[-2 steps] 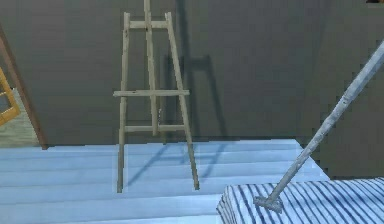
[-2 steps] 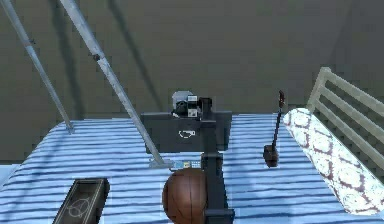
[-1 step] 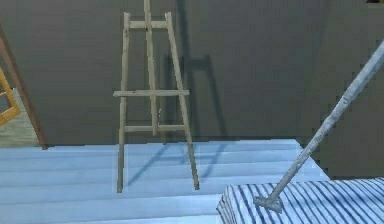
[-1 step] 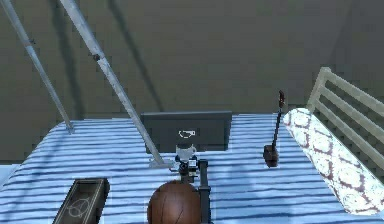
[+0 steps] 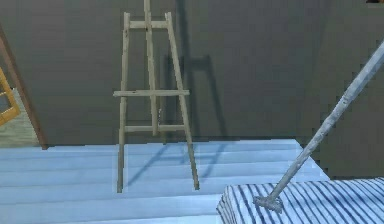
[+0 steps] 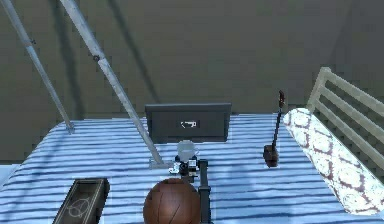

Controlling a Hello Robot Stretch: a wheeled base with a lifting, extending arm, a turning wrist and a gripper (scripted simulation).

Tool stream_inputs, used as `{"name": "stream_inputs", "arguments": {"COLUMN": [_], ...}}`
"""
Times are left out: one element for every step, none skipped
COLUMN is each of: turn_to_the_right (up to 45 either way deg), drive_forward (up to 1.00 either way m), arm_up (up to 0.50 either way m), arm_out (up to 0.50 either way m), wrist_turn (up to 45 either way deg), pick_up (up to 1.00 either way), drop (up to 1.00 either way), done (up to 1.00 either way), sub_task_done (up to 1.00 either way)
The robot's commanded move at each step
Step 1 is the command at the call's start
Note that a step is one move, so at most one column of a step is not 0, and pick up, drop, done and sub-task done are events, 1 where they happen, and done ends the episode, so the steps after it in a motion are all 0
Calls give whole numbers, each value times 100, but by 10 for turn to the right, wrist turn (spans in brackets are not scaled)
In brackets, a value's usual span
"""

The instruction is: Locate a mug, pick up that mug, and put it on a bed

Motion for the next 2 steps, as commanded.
{"name": "stream_inputs", "arguments": {"turn_to_the_right": [0,0], "drive_forward": [0,0], "arm_up": [10,0], "arm_out": [0,-8], "wrist_turn": [0,0], "pick_up": [0,0], "drop": [0,0], "done": [0,0], "sub_task_done": [0,0]}}
